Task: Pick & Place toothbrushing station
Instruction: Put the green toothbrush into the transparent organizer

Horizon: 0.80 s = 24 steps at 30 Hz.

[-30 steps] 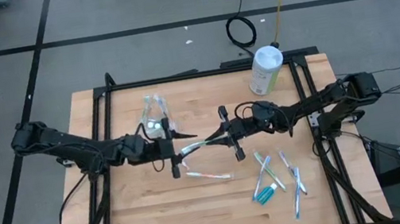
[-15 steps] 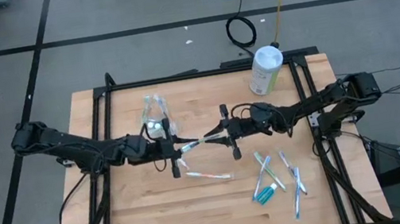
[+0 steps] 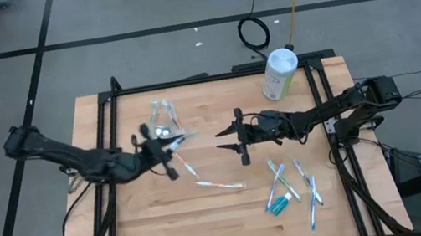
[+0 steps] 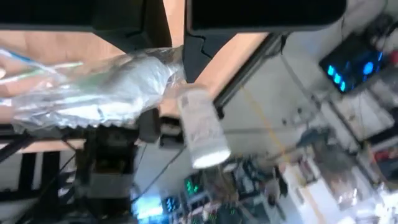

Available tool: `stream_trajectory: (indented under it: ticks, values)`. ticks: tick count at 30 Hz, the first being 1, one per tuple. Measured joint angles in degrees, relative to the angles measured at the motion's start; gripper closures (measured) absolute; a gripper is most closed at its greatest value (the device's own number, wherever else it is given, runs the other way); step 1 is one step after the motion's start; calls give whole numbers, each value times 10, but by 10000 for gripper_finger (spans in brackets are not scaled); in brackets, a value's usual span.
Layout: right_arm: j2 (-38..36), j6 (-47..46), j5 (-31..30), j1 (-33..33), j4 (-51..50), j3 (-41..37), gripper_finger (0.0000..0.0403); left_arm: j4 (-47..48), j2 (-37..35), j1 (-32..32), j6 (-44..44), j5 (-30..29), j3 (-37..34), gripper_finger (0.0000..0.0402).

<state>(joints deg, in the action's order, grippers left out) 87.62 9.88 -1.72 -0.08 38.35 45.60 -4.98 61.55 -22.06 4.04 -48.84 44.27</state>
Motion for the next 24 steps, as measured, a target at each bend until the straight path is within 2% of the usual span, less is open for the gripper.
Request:
stream_trajectory:
  ticks: [3, 5, 10, 13, 17, 24]
  values:
    - [0, -1, 0, 0, -15, 0, 245, 110, -52, -14, -43, -42, 37, 382]
    - [0, -1, 0, 0, -8, 0, 246, 225, -85, -6, -97, -62, 70, 390]
    - [0, -2, 0, 0, -1, 0, 247, 471, -129, 53, -279, -66, 142, 387]
    - [0, -2, 0, 0, 0, 0, 247, 576, -149, 98, -371, -47, 148, 383]
    - [0, -2, 0, 0, 0, 0, 247, 626, -153, 154, -433, 1, 123, 393]
    - [0, -2, 0, 0, 0, 0, 247, 604, -137, 231, -439, 64, 59, 382]
